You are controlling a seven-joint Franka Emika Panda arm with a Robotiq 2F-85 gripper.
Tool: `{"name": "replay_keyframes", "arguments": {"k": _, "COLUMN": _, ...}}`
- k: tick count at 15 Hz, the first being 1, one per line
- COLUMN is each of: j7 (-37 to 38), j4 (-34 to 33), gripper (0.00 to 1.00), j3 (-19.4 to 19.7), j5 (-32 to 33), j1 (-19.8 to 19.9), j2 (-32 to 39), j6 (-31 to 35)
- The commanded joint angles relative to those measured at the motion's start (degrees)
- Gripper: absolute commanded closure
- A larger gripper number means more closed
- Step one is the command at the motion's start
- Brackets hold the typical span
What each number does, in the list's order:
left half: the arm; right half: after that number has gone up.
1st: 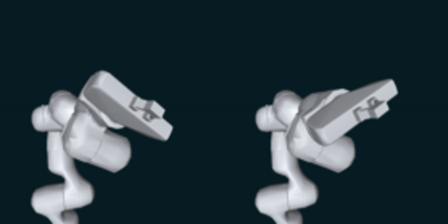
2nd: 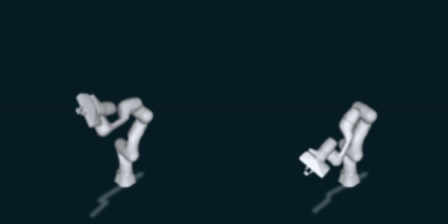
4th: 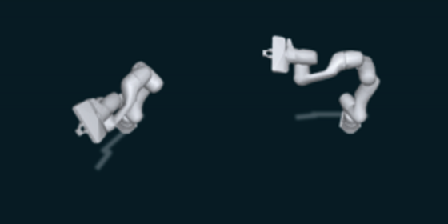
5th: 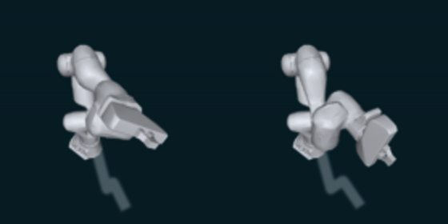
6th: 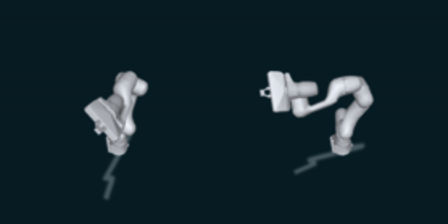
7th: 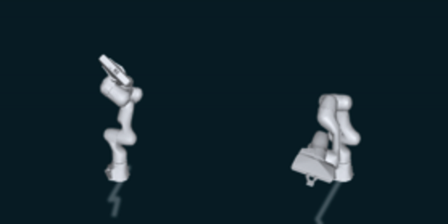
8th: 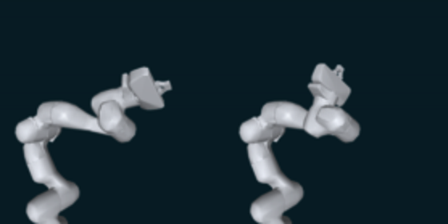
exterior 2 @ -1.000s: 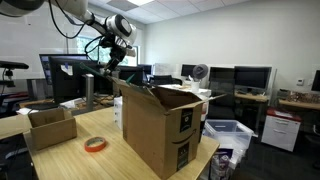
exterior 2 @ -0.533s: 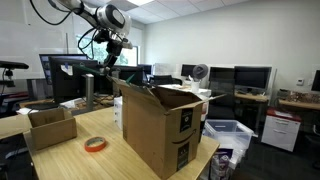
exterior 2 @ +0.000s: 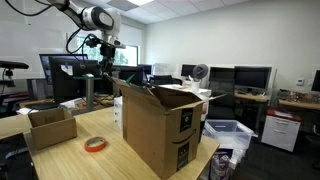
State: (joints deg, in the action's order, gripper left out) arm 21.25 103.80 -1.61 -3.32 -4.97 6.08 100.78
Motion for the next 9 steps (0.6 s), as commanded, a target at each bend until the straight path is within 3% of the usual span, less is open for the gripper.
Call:
{"name": "replay_keyframes", "arguments": {"k": 1, "j7": 1.9, "j4": 8.1, "gripper": 0.94, "j3": -1.5, "j5": 0.5, "j1": -1.0, "j2": -1.9, "j6": 12.8}}
{"name": "replay_keyframes", "arguments": {"k": 6, "j7": 4.4, "j4": 12.2, "gripper": 0.94, "j3": -2.6, "j5": 1.8, "j1": -2.7, "j2": 2.0, "j6": 26.2}}
{"name": "replay_keyframes", "arguments": {"k": 9, "j7": 9.5, "j4": 9.5, "gripper": 0.94, "j3": -2.1, "j5": 4.1, "j1": -3.8, "j2": 6.3, "j6": 27.0}}
